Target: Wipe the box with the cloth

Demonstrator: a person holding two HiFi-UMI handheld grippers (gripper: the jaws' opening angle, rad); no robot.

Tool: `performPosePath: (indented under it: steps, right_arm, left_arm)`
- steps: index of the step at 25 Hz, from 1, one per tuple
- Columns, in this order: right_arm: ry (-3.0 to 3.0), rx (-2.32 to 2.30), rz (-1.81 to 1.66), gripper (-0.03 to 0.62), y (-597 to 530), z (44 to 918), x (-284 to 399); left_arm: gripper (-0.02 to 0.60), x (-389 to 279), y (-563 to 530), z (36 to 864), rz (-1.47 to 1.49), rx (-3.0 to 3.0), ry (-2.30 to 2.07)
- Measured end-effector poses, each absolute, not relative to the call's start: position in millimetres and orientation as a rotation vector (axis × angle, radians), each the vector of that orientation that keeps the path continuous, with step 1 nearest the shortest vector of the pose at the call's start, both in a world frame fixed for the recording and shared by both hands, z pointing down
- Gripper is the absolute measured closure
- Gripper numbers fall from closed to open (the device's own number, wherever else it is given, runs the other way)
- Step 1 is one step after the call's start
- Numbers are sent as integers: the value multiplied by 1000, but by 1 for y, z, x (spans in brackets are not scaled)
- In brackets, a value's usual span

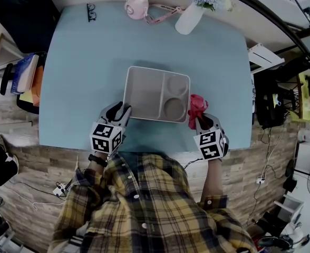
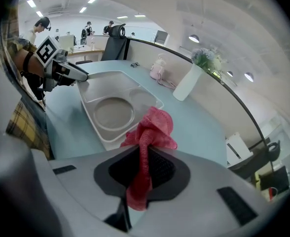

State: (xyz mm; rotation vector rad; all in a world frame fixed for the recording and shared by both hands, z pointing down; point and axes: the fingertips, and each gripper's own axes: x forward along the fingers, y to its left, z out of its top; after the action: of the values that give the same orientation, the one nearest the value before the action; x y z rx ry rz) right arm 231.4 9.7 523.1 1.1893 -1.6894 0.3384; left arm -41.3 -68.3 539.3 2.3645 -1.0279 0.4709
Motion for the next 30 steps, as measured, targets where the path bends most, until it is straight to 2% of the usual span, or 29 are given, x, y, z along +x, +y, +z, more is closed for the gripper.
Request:
performPosePath:
  steps: [8,16,30]
  right_arm:
    - [-1836,1354,341,548,-6,495,222]
    - [-1974,1449,275,548,-29,460,203]
    - [-2279,1508,224,548,-58,411,152]
  left_arm:
    - [410,-43,-72,528,495,2403,-1072]
    - [405,-44,-79,496,447,2454,-1105]
    - [486,-41,-88,437,342,2546,-1117]
